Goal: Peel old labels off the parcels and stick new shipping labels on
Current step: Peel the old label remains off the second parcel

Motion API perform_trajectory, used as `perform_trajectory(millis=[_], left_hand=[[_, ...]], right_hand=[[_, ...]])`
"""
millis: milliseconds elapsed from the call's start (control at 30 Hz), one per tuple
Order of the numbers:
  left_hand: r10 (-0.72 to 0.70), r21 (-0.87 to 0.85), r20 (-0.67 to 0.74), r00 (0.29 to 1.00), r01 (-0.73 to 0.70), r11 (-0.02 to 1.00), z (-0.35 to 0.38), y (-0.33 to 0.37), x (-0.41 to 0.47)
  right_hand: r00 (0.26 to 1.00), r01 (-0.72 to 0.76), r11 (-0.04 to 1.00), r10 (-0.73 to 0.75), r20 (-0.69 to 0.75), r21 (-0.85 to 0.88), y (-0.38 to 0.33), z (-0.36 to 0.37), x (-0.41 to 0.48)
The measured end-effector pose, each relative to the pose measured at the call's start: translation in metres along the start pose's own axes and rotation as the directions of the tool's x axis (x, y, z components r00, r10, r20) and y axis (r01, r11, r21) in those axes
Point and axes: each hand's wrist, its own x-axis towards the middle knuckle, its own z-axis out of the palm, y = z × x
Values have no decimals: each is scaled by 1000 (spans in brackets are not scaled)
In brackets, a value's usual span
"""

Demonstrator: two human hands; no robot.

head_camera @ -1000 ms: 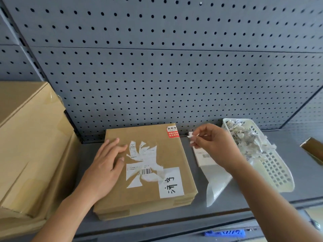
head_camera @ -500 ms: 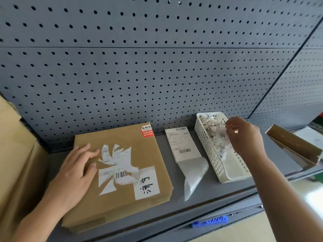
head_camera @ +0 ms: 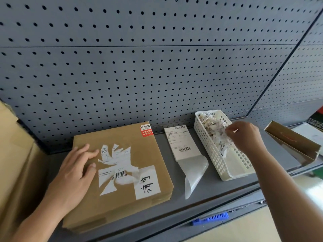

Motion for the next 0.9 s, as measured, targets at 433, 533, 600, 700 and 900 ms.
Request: perform_trajectory(millis=[433,533,600,700,900], left_hand=[[14,-10,-2,1000,-14,1000,0,0,-1],[15,-11,-5,1000,-15,1000,0,0,-1],[16,-11,-7,1000,-16,1000,0,0,-1],[14,-19,-10,1000,-14,1000,0,0,-1],[24,-24,-13,1000,-24,999,0,0,0]], right_hand=[[994,-112,992,112,12,51,-8,13,3],[999,-47,997,48,12,-53,-8,17,2],[999,-8,995,11,31,-104,-10,16,2],[1000,19,992,-16,26,-122,-12,10,1],[993,40,996,-49,-107,-83,-8,2,-2]])
